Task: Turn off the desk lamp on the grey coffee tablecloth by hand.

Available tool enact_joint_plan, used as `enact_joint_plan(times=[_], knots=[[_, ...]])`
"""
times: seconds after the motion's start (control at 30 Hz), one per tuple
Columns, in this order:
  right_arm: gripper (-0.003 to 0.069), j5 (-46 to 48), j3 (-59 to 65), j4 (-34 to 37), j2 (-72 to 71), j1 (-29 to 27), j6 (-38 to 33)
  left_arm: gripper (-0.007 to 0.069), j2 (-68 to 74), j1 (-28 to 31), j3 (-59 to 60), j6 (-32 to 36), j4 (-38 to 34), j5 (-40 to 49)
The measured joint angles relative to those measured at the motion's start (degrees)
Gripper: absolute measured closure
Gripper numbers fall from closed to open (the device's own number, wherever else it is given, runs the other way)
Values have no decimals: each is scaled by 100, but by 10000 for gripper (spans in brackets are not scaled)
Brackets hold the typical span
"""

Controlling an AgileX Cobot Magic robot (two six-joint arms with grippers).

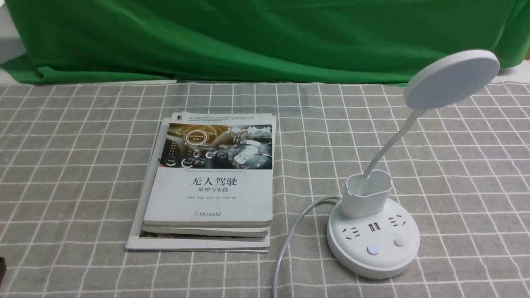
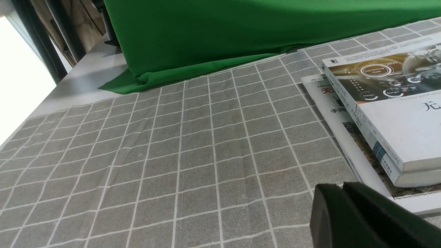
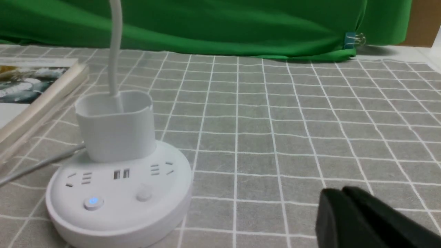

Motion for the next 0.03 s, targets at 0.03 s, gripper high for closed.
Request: enact_joint_plan(times=[0.03], knots=[[610,0,0,0,0,0,11,604,0,0,0,0,0,0]])
